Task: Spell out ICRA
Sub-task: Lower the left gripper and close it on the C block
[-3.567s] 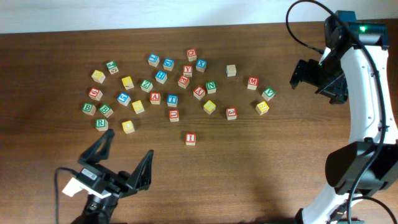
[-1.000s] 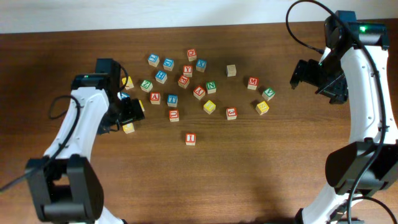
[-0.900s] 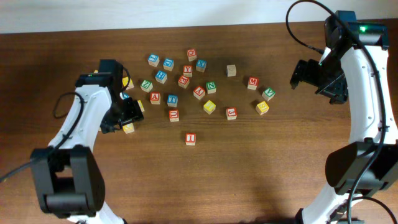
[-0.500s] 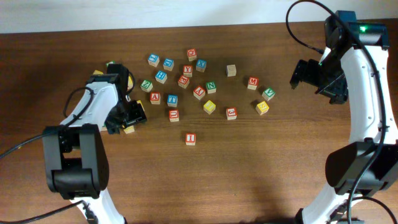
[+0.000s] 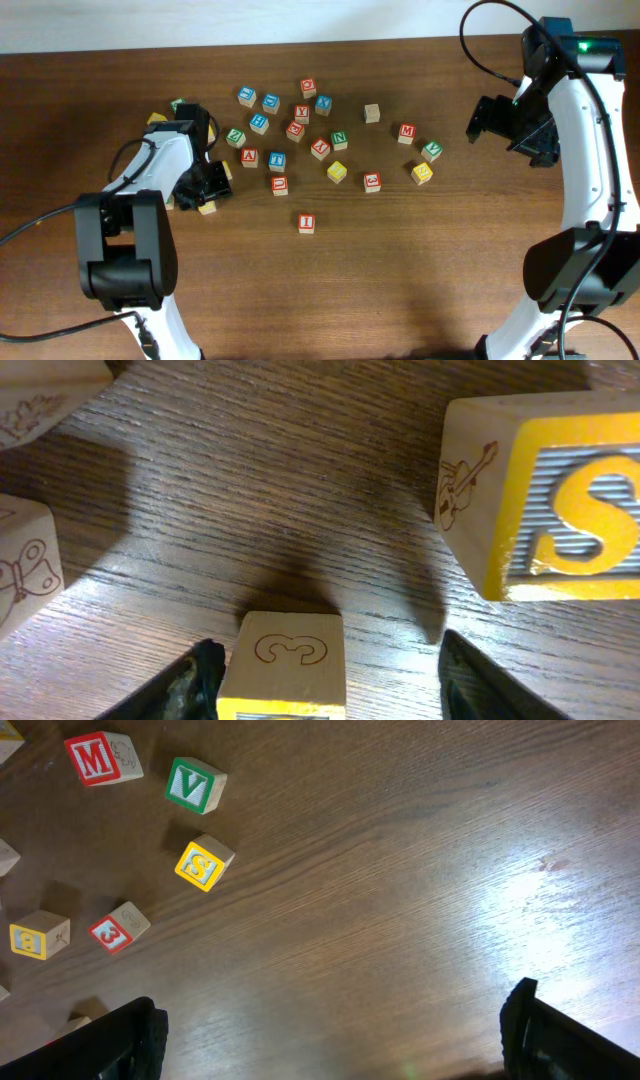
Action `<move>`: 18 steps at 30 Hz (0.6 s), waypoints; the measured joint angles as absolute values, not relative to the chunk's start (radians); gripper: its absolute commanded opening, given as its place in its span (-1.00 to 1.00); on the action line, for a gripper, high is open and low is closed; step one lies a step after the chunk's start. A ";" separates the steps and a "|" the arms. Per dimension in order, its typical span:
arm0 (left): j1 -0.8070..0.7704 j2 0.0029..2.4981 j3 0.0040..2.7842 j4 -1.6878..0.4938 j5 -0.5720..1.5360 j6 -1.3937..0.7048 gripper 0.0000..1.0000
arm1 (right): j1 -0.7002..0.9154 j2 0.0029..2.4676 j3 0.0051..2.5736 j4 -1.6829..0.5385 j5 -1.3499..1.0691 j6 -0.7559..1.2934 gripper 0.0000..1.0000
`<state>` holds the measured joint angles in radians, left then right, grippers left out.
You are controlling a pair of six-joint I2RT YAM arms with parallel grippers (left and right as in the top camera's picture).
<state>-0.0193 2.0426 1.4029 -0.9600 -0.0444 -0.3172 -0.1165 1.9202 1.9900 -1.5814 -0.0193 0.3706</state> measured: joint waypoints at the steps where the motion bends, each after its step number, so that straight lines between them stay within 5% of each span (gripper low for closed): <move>1: -0.019 2.043 1.403 -0.960 -0.046 -0.313 0.04 | -0.117 1.920 1.990 -1.582 -0.019 0.370 0.97; 11: -0.019 2.043 1.403 -0.960 -0.051 -0.302 -0.32 | -0.117 1.920 1.990 -1.581 -0.019 0.371 0.97; 18: -0.019 2.043 1.403 -0.960 -0.054 -0.302 -0.33 | -0.117 1.920 1.990 -1.582 -0.019 0.371 0.97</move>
<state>-0.0193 2.0426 1.4029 -0.9596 -0.0536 -0.3019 -0.1165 1.9202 1.9900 -1.5818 -0.0193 0.3710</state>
